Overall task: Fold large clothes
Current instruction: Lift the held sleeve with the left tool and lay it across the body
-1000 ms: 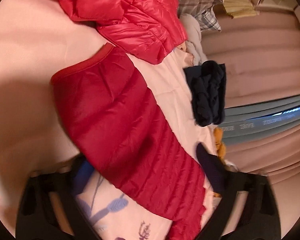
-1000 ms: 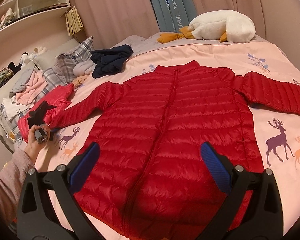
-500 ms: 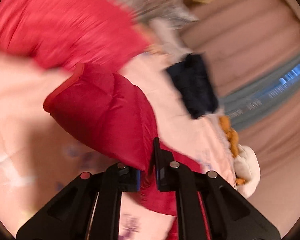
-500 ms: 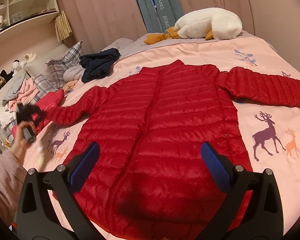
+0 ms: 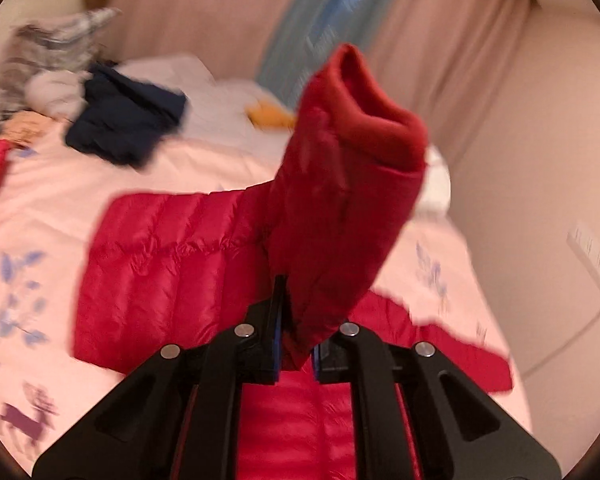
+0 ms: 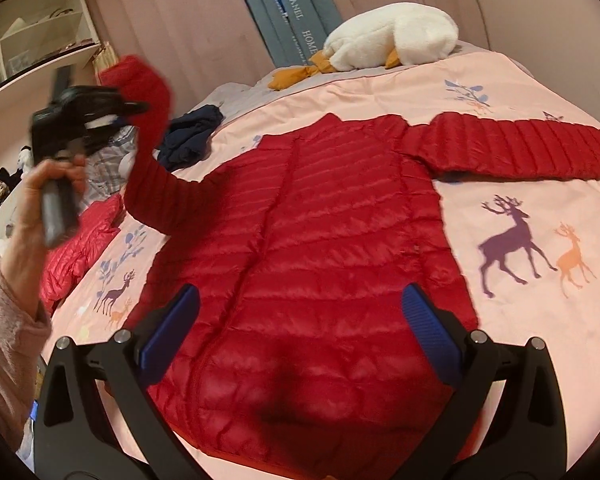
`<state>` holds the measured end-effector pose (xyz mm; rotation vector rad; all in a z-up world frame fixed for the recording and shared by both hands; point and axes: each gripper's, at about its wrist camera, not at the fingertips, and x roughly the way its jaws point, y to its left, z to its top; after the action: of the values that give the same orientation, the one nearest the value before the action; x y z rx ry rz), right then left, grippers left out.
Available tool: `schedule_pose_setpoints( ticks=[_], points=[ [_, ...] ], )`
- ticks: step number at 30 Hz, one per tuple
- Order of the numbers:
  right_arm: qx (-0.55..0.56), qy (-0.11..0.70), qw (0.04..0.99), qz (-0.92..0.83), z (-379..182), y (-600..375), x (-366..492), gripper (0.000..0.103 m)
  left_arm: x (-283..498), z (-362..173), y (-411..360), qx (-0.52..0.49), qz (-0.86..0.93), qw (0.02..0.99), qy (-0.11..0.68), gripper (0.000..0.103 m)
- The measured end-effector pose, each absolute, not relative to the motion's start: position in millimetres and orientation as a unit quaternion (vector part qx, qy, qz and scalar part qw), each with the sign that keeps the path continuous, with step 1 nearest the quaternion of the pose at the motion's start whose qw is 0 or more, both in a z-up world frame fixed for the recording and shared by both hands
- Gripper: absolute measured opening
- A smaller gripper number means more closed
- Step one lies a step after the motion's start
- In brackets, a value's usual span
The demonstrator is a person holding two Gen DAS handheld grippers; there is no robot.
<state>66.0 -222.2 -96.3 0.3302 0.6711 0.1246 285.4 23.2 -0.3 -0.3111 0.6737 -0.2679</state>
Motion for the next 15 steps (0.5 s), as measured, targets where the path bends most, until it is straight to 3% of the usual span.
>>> schedule_pose_setpoints(
  ticks=[2, 4, 6, 10, 15],
  points=[
    [0.167, 0.329, 0.928, 0.053, -98.1, -230.3, 64.2, 0.101, 291.1, -24.0, -7.6, -0.123, -0.13, 0.918, 0.354, 0.013],
    [0.174, 0.332, 0.926, 0.043, -101.0, -240.6, 61.3, 0.101, 300.1, -52.4, -31.5, -0.112, -0.129, 0.904, 0.391, 0.036],
    [0.178, 0.335, 0.925, 0.035, -103.9, -248.1, 59.9, 0.101, 301.5, -71.6, -37.9, -0.113, -0.123, 0.895, 0.414, 0.085],
    [0.184, 0.341, 0.921, 0.026, -109.3, -258.8, 59.6, 0.101, 294.3, -92.4, -25.7, -0.154, -0.15, 0.871, 0.442, 0.087],
    [0.188, 0.348, 0.918, 0.034, -108.9, -264.5, 76.9, 0.101, 273.5, -81.6, 29.8, -0.205, -0.177, 0.867, 0.418, 0.088]
  ],
)
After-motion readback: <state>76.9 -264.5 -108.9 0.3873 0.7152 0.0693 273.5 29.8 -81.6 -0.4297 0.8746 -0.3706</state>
